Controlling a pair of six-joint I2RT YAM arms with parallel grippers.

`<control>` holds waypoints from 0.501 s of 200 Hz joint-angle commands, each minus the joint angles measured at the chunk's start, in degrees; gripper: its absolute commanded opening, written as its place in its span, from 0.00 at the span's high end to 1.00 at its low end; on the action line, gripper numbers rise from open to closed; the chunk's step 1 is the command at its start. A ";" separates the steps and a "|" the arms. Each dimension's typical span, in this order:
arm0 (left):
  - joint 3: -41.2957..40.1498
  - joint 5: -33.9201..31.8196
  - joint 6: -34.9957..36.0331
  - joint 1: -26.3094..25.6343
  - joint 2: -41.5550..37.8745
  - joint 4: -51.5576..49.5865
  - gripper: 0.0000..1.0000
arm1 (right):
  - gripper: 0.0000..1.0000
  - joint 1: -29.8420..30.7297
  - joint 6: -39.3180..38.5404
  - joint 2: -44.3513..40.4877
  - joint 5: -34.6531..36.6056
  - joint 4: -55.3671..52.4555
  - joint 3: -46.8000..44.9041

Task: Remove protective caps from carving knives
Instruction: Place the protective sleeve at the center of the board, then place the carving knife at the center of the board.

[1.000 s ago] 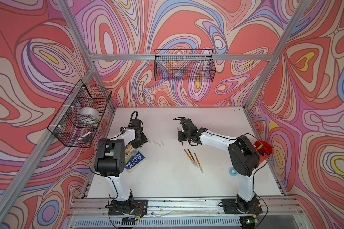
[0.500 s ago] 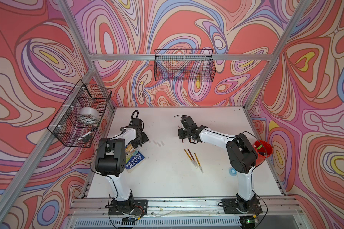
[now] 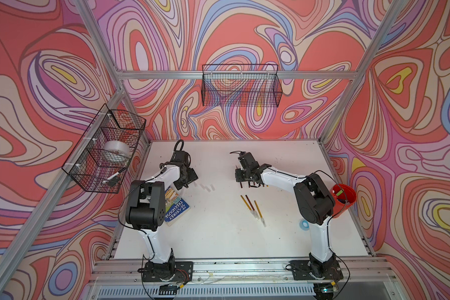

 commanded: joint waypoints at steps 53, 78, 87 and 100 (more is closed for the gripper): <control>-2.31 -0.65 -1.56 -1.17 -7.94 -0.53 0.20 | 1.00 -3.23 3.05 5.86 -0.45 -1.40 5.07; -3.05 -0.50 -1.71 -1.77 -10.85 -0.62 0.20 | 1.00 -3.41 4.15 8.07 -0.35 -2.54 7.22; -3.28 -0.43 -1.79 -1.94 -11.67 -0.60 0.19 | 1.00 -3.39 4.53 8.66 -0.55 -2.88 7.76; -3.48 -0.20 -1.79 -2.03 -12.47 -0.70 0.19 | 1.00 -3.35 5.04 9.34 -1.07 -2.94 7.98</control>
